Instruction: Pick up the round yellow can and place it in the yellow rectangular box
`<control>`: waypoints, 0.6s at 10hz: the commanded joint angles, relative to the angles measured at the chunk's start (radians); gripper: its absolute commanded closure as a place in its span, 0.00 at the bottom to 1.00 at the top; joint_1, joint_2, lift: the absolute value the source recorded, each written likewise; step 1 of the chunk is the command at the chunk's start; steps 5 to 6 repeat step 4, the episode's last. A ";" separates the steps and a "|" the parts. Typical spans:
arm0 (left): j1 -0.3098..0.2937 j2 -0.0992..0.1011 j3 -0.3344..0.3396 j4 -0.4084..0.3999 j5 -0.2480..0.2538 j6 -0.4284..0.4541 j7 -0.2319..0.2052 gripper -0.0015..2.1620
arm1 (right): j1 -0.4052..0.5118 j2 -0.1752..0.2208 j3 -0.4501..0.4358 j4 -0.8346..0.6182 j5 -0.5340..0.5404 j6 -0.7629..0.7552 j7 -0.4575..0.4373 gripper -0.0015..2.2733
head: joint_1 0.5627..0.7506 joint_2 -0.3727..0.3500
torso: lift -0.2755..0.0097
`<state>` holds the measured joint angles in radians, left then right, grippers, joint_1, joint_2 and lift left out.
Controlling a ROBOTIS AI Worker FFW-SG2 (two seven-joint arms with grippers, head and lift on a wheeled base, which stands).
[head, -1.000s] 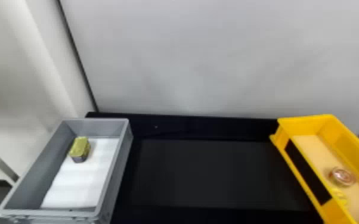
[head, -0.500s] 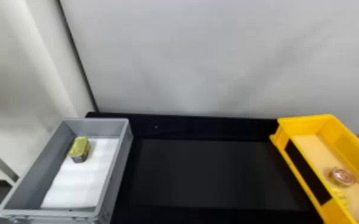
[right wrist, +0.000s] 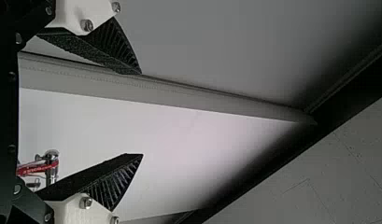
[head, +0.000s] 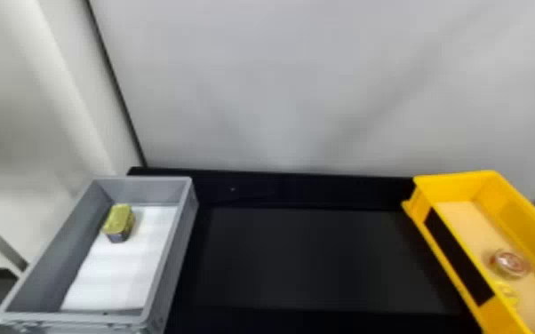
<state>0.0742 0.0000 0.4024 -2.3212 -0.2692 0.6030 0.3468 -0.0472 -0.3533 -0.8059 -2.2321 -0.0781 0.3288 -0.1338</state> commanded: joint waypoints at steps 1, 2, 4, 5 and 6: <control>0.001 -0.003 0.003 -0.003 -0.001 0.000 0.000 0.02 | -0.022 -0.026 -0.012 -0.072 -0.014 0.110 -0.018 0.11 | 0.70 0.53 | 0.73; 0.003 -0.003 0.003 -0.003 -0.001 0.002 0.000 0.02 | -0.022 -0.039 -0.018 -0.095 -0.020 0.144 -0.015 0.12 | 0.70 0.53 | 0.73; 0.004 -0.003 0.006 -0.006 -0.001 0.002 0.000 0.02 | -0.028 -0.055 -0.022 -0.121 -0.026 0.222 -0.018 0.14 | 0.70 0.53 | 0.72; 0.004 -0.003 0.006 -0.006 -0.001 0.002 0.000 0.02 | -0.028 -0.055 -0.022 -0.121 -0.026 0.222 -0.018 0.14 | 0.70 0.53 | 0.72; 0.004 -0.003 0.006 -0.006 -0.001 0.002 0.000 0.02 | -0.028 -0.055 -0.022 -0.121 -0.026 0.222 -0.018 0.14 | 0.70 0.53 | 0.72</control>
